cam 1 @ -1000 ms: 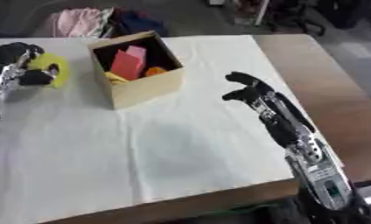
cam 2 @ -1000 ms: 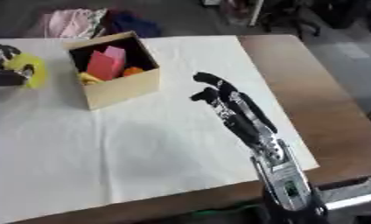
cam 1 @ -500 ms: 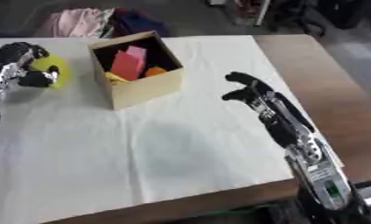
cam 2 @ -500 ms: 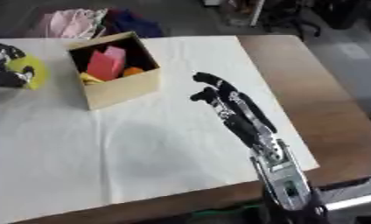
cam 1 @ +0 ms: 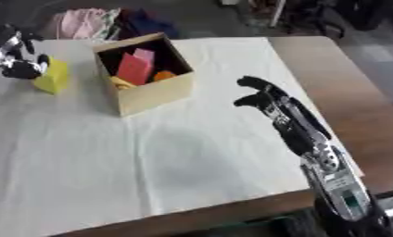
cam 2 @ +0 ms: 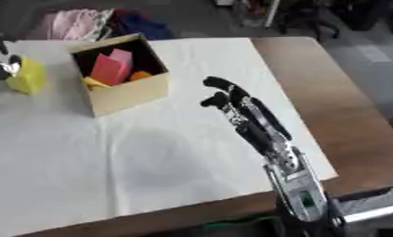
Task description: Pick up objects on the table and place them in the box.
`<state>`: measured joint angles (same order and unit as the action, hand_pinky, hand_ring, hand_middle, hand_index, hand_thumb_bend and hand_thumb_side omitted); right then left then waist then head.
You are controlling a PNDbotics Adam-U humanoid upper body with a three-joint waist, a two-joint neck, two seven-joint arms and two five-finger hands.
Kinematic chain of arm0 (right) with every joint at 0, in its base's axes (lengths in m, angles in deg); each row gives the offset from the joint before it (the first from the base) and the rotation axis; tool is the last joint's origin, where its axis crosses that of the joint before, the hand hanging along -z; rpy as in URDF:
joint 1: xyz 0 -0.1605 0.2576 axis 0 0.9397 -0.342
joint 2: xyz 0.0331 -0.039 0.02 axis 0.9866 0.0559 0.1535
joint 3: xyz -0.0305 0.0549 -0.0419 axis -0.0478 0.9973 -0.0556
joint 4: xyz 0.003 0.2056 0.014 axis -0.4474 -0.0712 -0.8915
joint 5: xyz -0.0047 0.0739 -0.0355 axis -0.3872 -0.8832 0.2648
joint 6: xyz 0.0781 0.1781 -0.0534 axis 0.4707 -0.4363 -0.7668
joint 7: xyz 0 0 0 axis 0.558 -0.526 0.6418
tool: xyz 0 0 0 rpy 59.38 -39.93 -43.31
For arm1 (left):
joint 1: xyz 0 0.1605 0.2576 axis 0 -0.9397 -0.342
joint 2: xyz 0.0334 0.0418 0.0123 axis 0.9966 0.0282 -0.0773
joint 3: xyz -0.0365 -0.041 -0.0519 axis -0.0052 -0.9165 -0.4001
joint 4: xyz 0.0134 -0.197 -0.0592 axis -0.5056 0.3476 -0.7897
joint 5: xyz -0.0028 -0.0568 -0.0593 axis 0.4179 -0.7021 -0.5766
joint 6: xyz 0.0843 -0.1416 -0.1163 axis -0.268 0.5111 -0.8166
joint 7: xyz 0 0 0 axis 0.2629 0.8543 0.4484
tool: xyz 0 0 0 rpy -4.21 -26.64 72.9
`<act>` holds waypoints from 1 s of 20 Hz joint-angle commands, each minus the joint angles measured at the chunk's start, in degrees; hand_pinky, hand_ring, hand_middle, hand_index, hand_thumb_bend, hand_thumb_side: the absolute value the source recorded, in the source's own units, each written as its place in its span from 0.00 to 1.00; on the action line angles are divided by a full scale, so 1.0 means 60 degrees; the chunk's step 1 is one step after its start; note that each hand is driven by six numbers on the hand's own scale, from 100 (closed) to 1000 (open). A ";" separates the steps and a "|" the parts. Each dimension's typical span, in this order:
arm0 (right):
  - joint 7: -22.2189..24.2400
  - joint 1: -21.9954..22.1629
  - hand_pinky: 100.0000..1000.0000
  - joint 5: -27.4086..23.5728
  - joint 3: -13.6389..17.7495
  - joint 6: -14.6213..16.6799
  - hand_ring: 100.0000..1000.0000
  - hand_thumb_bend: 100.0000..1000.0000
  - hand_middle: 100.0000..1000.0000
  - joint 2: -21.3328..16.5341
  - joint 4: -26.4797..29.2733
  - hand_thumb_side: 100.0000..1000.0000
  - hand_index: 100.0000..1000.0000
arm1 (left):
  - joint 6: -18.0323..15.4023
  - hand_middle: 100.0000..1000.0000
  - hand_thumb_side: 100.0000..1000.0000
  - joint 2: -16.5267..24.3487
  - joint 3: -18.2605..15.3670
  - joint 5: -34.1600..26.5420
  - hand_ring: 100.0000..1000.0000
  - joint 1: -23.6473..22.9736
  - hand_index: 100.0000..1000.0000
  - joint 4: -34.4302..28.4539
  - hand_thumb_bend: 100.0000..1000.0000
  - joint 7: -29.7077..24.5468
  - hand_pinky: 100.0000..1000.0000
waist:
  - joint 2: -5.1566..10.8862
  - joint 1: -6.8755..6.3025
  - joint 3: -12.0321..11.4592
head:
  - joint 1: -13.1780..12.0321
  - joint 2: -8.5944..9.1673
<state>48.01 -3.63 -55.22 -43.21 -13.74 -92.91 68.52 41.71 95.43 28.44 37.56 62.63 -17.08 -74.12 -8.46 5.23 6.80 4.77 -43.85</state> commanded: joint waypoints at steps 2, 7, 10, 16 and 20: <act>0.0001 -0.0066 0.86 0.0021 0.0050 0.0008 0.72 0.00 0.89 -0.0165 0.0087 0.83 0.92 | -0.0192 0.52 0.15 0.0129 0.0252 -0.0506 0.38 0.0362 0.83 -0.0697 0.00 -0.0045 0.62 | 0.0164 -0.0037 0.0090 | 0.0005 -0.0045; -0.0010 -0.0086 0.86 0.0015 0.0072 0.0004 0.72 0.00 0.89 -0.0145 0.0090 0.83 0.92 | -0.0150 0.61 0.13 0.0194 0.0347 -0.0096 0.48 0.0344 0.86 -0.0747 0.00 -0.0079 0.66 | 0.0145 -0.0059 0.0117 | 0.0031 -0.0045; 0.0005 -0.0082 0.86 0.0015 0.0064 0.0005 0.72 0.00 0.89 -0.0156 0.0087 0.83 0.92 | 0.0223 0.77 0.10 0.0291 0.0083 0.0218 0.68 0.0320 0.92 -0.0322 0.00 0.0130 0.78 | 0.0146 -0.0065 0.0085 | 0.0059 -0.0045; 0.0006 -0.0060 0.86 0.0013 0.0069 0.0005 0.72 0.00 0.89 -0.0177 0.0075 0.83 0.92 | 0.0713 0.84 0.58 0.0260 -0.0242 0.1158 0.76 0.0327 0.96 0.0825 0.15 0.0212 0.83 | 0.0159 -0.0039 0.0046 | 0.0043 -0.0045; 0.0027 -0.0053 0.86 0.0009 0.0051 0.0008 0.72 0.00 0.89 -0.0177 0.0067 0.83 0.92 | 0.0729 0.86 0.63 0.0195 -0.0326 0.1858 0.76 0.0384 0.96 0.1273 0.25 -0.0032 0.81 | 0.0164 -0.0032 0.0026 | 0.0037 -0.0045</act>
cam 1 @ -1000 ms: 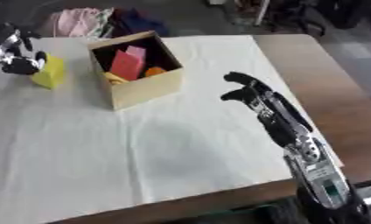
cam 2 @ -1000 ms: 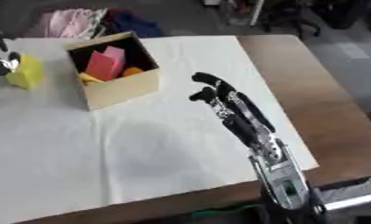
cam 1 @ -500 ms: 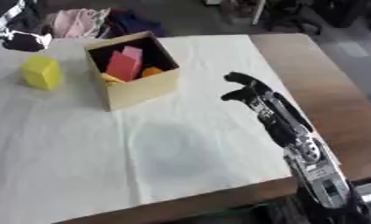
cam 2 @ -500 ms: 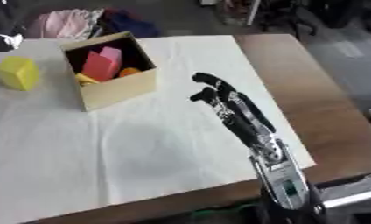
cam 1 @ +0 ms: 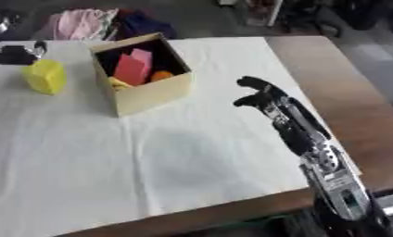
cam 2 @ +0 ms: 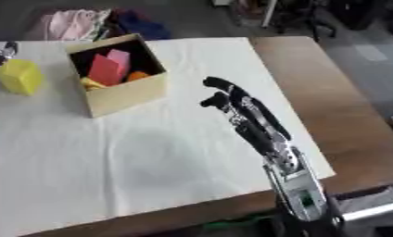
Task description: Pick up objects on the table and place them in the box.
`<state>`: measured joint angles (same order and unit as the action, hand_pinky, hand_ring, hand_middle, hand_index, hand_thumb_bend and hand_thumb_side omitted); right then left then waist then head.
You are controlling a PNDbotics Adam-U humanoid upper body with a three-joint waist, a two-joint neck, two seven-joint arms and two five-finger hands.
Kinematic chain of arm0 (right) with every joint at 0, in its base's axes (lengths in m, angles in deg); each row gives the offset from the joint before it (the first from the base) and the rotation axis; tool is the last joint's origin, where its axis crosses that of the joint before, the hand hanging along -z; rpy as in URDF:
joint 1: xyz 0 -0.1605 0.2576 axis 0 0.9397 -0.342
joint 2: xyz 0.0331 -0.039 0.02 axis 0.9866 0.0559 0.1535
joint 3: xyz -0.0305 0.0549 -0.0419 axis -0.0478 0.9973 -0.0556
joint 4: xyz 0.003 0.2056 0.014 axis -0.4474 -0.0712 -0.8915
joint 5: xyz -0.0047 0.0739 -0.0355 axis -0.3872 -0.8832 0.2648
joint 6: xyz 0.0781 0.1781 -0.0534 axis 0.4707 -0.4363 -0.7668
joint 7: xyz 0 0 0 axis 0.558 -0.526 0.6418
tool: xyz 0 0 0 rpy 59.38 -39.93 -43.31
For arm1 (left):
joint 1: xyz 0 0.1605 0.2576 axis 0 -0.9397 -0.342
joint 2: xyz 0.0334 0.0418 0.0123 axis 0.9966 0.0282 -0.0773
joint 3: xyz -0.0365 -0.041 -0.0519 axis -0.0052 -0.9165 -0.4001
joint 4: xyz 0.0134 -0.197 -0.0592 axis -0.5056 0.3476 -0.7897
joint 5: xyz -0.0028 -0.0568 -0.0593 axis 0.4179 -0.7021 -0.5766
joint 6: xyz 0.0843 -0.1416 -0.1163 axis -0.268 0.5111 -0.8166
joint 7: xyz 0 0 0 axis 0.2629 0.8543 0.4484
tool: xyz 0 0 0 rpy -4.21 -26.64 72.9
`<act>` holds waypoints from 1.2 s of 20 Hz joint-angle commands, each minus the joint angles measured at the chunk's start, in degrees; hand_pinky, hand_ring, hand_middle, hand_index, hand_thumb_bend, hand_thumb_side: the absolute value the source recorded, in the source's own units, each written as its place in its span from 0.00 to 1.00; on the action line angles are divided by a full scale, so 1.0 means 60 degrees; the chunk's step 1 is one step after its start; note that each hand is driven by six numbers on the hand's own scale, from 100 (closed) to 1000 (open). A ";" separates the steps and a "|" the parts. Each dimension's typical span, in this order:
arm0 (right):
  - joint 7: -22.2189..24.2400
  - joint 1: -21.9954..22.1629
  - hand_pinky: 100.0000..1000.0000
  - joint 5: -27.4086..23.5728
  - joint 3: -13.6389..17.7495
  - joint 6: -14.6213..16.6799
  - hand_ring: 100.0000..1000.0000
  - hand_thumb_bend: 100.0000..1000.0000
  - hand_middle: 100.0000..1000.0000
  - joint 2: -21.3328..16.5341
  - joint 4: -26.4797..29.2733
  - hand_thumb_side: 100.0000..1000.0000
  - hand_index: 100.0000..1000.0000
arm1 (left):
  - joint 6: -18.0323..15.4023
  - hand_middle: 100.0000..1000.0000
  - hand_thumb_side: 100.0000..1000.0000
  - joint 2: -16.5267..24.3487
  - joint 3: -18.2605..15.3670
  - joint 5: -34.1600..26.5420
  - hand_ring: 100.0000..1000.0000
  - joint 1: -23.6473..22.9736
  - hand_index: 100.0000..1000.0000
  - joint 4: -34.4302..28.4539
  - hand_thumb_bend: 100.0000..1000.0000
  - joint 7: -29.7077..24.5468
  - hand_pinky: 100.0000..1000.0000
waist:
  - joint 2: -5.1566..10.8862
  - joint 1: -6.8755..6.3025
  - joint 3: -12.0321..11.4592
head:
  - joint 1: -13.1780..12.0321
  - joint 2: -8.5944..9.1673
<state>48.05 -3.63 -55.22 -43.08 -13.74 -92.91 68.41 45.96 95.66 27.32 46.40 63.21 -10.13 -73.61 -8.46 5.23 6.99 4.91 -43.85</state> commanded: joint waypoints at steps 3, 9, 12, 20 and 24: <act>0.0030 -0.0053 0.86 0.0004 0.0022 0.0009 0.72 0.00 0.89 -0.0170 0.0082 0.83 0.92 | 0.0014 0.85 0.68 0.0059 -0.0186 0.0802 0.75 0.0293 0.97 0.0323 0.27 -0.0269 0.80 | 0.0178 -0.0025 -0.0002 | 0.0003 -0.0045; 0.0045 -0.0054 0.86 -0.0002 0.0019 0.0006 0.72 0.00 0.89 -0.0161 0.0084 0.83 0.92 | 0.0017 0.84 0.72 -0.0111 -0.0241 0.1344 0.74 0.0239 0.97 0.0557 0.29 -0.0459 0.78 | 0.0181 -0.0020 0.0004 | -0.0008 -0.0045; 0.0051 -0.0054 0.86 -0.0001 0.0018 0.0007 0.72 0.00 0.89 -0.0160 0.0083 0.83 0.92 | 0.0071 0.83 0.72 -0.0177 -0.0278 0.1485 0.73 0.0193 0.97 0.0649 0.28 -0.0468 0.77 | 0.0171 -0.0018 0.0003 | -0.0010 -0.0045; 0.0046 -0.0057 0.86 -0.0003 0.0018 0.0006 0.72 0.00 0.89 -0.0163 0.0076 0.83 0.92 | 0.0114 0.78 0.66 -0.0349 -0.0304 0.1494 0.64 0.0011 0.95 0.0852 0.22 -0.0527 0.71 | 0.0160 -0.0009 -0.0017 | 0.0007 -0.0045; 0.0044 -0.0057 0.86 -0.0003 0.0020 0.0007 0.72 0.00 0.89 -0.0166 0.0076 0.84 0.92 | 0.0040 0.70 0.44 -0.0429 -0.0299 0.1362 0.53 -0.0089 0.93 0.0870 0.17 -0.0541 0.64 | 0.0157 -0.0005 -0.0026 | 0.0027 -0.0045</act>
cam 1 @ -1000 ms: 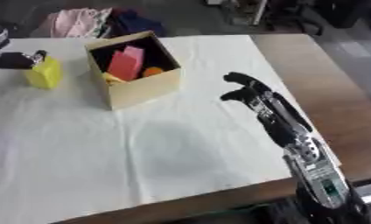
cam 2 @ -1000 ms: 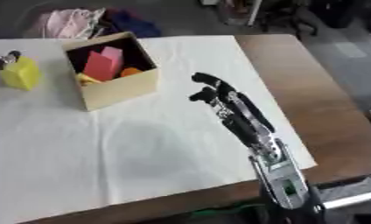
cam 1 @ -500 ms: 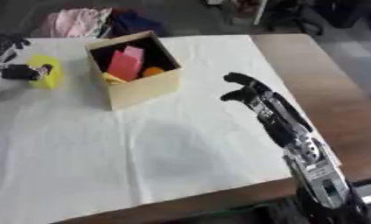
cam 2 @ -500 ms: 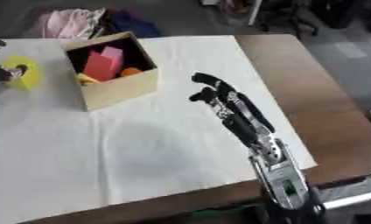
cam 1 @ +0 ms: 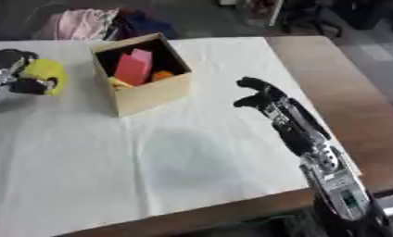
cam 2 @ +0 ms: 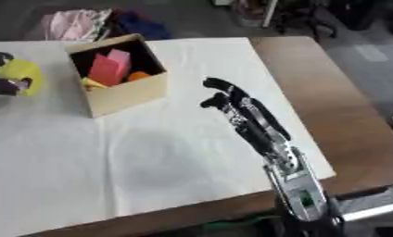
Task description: Pick up objects on the table and place them in the box.
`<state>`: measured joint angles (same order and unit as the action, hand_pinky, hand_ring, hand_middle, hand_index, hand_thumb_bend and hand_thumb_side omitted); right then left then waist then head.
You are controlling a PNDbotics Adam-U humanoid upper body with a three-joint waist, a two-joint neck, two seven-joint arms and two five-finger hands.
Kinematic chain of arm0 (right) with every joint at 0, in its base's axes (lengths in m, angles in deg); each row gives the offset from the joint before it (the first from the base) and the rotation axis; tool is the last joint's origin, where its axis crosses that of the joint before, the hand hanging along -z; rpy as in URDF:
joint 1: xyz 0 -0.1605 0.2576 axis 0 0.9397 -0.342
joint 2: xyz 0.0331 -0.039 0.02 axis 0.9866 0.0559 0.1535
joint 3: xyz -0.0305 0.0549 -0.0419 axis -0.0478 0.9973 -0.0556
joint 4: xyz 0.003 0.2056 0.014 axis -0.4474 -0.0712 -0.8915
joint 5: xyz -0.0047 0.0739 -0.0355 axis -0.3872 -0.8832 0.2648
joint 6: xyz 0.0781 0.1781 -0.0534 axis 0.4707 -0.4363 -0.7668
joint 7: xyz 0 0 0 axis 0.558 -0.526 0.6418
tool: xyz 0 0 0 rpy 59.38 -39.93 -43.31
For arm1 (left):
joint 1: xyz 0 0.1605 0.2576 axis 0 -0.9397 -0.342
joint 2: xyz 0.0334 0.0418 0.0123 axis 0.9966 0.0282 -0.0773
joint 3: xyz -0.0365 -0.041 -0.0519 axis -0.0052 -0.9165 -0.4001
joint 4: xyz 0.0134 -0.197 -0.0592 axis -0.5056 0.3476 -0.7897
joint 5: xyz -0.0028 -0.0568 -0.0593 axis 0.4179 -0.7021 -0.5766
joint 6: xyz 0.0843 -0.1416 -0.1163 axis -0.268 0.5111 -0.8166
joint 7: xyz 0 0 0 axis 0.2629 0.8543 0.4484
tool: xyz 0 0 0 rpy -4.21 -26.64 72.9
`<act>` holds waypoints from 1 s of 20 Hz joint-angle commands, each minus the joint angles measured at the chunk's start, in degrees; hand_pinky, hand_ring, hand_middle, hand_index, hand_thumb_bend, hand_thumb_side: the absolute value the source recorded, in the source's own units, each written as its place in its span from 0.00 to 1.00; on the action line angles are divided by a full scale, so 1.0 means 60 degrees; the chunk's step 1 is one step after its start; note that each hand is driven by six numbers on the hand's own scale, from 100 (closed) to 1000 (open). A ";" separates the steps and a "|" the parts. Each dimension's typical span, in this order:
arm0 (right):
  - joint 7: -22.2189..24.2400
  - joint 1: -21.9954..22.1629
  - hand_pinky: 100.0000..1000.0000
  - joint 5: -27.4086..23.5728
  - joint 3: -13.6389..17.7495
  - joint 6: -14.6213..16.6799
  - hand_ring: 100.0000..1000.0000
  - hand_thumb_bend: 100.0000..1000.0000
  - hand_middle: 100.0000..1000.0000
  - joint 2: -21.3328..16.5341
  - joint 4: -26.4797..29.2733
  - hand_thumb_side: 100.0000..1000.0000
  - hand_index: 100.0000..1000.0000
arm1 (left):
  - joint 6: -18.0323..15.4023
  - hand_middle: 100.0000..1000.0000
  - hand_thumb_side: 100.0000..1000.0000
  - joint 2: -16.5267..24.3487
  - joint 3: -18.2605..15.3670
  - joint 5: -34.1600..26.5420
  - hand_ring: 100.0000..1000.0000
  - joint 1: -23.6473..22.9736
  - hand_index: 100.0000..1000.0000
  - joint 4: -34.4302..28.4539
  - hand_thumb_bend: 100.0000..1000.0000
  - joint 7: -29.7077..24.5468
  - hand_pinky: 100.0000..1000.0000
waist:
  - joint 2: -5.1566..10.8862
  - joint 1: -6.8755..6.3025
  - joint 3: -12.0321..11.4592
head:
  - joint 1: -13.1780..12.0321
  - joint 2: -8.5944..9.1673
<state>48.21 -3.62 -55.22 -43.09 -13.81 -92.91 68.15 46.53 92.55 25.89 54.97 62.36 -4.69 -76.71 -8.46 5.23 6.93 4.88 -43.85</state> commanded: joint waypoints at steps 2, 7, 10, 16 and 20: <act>0.0010 -0.0058 0.86 0.0002 0.0031 0.0017 0.72 0.00 0.89 -0.0168 0.0113 0.84 0.92 | -0.0102 0.68 0.30 0.0057 -0.0065 -0.0228 0.50 0.0013 0.91 -0.0066 0.15 0.0024 0.63 | 0.0152 -0.0002 -0.0021 | 0.0035 -0.0045; 0.0007 -0.0056 0.86 0.0003 0.0033 0.0018 0.72 0.00 0.89 -0.0173 0.0107 0.84 0.92 | -0.0236 0.61 0.20 0.0041 -0.0022 -0.0799 0.44 -0.0014 0.88 -0.0175 0.01 0.0089 0.61 | 0.0147 0.0000 -0.0023 | 0.0036 -0.0045; 0.0003 -0.0055 0.86 0.0008 0.0045 0.0019 0.72 0.00 0.89 -0.0174 0.0103 0.84 0.92 | -0.0391 0.59 0.18 0.0168 0.0035 -0.1271 0.43 0.0050 0.87 -0.0440 0.00 0.0061 0.60 | 0.0150 -0.0011 -0.0019 | 0.0031 -0.0045; 0.0000 -0.0040 0.86 0.0022 0.0056 0.0017 0.72 0.00 0.89 -0.0192 0.0087 0.84 0.92 | -0.0956 0.54 0.15 0.0802 0.0329 -0.2527 0.40 0.0470 0.85 -0.1823 0.00 -0.0013 0.60 | 0.0151 -0.0065 -0.0023 | 0.0067 -0.0045; 0.0010 -0.0053 0.86 0.0018 0.0045 0.0017 0.72 0.00 0.89 -0.0174 0.0075 0.84 0.92 | -0.1163 0.53 0.14 0.0890 0.0573 -0.3378 0.39 0.0703 0.85 -0.2755 0.00 -0.0059 0.60 | 0.0146 -0.0074 0.0044 | 0.0061 -0.0045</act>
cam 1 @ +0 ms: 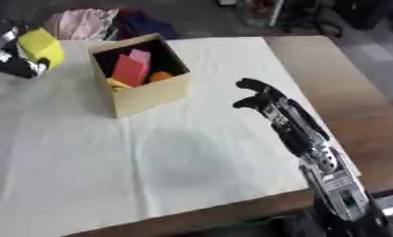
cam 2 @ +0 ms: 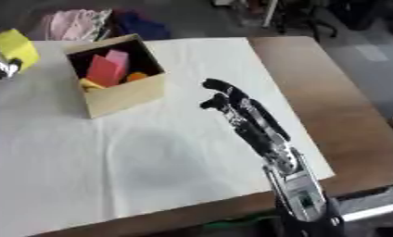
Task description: Pick up objects on the table and place them in the box.
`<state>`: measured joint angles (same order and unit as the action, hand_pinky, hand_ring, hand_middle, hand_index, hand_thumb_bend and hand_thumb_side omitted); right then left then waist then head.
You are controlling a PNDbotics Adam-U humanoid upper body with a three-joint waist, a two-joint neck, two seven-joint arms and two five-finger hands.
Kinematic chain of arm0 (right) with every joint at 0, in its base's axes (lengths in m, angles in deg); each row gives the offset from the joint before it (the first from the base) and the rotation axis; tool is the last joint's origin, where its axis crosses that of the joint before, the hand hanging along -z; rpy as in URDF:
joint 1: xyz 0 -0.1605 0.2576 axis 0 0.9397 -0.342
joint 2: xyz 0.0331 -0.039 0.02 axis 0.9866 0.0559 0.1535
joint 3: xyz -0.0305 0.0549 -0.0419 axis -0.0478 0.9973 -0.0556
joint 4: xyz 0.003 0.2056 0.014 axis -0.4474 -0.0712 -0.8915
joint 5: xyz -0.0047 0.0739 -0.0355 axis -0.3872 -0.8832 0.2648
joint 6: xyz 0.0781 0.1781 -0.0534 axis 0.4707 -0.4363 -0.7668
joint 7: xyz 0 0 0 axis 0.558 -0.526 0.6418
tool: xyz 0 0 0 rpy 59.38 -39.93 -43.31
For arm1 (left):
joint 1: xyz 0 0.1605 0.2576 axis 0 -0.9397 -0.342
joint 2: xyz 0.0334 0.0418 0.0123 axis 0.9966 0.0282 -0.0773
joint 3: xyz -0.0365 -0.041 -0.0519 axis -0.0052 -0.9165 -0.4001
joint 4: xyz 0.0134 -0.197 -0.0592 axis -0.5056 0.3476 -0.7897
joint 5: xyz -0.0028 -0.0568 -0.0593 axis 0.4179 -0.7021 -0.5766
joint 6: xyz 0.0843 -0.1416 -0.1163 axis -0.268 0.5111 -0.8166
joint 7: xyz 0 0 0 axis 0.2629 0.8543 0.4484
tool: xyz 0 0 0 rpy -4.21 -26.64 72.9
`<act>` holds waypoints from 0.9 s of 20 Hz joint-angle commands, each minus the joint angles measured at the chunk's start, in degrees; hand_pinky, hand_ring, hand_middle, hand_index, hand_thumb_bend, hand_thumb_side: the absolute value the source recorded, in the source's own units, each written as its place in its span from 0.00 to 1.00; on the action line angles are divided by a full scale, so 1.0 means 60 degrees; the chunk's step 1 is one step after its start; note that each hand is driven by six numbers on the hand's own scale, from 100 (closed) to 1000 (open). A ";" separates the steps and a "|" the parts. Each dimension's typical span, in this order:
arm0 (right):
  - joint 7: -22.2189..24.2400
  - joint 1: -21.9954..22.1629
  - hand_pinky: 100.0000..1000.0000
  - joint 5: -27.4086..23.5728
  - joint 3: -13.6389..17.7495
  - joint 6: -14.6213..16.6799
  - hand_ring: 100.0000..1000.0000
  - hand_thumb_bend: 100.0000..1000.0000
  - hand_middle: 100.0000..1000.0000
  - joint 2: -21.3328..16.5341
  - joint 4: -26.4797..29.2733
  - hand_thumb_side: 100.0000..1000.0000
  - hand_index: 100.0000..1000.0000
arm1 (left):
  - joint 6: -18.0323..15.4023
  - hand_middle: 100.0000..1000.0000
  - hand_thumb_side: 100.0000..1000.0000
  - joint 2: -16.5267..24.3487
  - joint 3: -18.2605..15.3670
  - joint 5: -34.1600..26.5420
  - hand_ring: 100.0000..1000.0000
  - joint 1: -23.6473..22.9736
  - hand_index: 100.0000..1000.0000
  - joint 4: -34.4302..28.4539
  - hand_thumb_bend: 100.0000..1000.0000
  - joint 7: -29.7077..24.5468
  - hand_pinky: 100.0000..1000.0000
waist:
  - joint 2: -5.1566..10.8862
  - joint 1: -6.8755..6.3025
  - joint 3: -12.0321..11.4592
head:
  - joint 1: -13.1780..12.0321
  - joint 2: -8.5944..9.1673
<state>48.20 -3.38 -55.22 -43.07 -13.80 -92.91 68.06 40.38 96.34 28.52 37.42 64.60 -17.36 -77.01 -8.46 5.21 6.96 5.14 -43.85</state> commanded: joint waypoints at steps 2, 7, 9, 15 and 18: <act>0.0022 -0.0106 0.86 0.0012 0.0032 0.0015 0.72 0.00 0.89 -0.0148 0.0082 0.84 0.92 | -0.0226 0.54 0.13 0.0111 0.0289 -0.0647 0.39 0.0411 0.85 -0.0904 0.00 0.0021 0.60 | 0.0144 -0.0063 0.0095 | -0.0007 -0.0045; 0.0112 -0.0169 0.86 -0.0040 -0.0063 0.0016 0.72 0.00 0.89 -0.0020 0.0076 0.84 0.92 | -0.0605 0.56 0.11 -0.0636 0.0571 -0.0356 0.41 0.0541 0.86 -0.0893 0.03 0.0394 0.63 | 0.0119 -0.0017 0.0319 | -0.0179 -0.0045; 0.0158 -0.0192 0.86 -0.0061 -0.0104 0.0014 0.72 0.00 0.88 0.0043 0.0068 0.84 0.92 | -0.0759 0.56 0.10 -0.0960 0.0605 -0.0020 0.41 0.0561 0.86 -0.0717 0.00 0.0631 0.63 | 0.0100 0.0019 0.0420 | -0.0254 -0.0045; 0.0274 -0.0254 0.86 -0.0116 -0.0205 0.0012 0.72 0.00 0.88 0.0187 0.0057 0.85 0.92 | -0.1091 0.62 0.09 -0.1733 0.0572 0.0914 0.45 0.0481 0.87 -0.0083 0.00 0.1401 0.66 | 0.0045 0.0094 0.0645 | -0.0486 -0.0045; 0.0316 -0.0278 0.86 -0.0131 -0.0230 0.0014 0.72 0.00 0.88 0.0234 0.0051 0.85 0.92 | -0.1245 0.68 0.08 -0.1955 0.0604 0.1274 0.53 0.0332 0.89 0.0095 0.02 0.1689 0.70 | 0.0036 0.0112 0.0716 | -0.0530 -0.0045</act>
<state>49.82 -4.25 -55.56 -44.49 -13.88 -91.33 67.75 33.27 84.59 32.16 44.03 65.51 -16.53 -67.81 -8.52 5.23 11.17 2.15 -43.85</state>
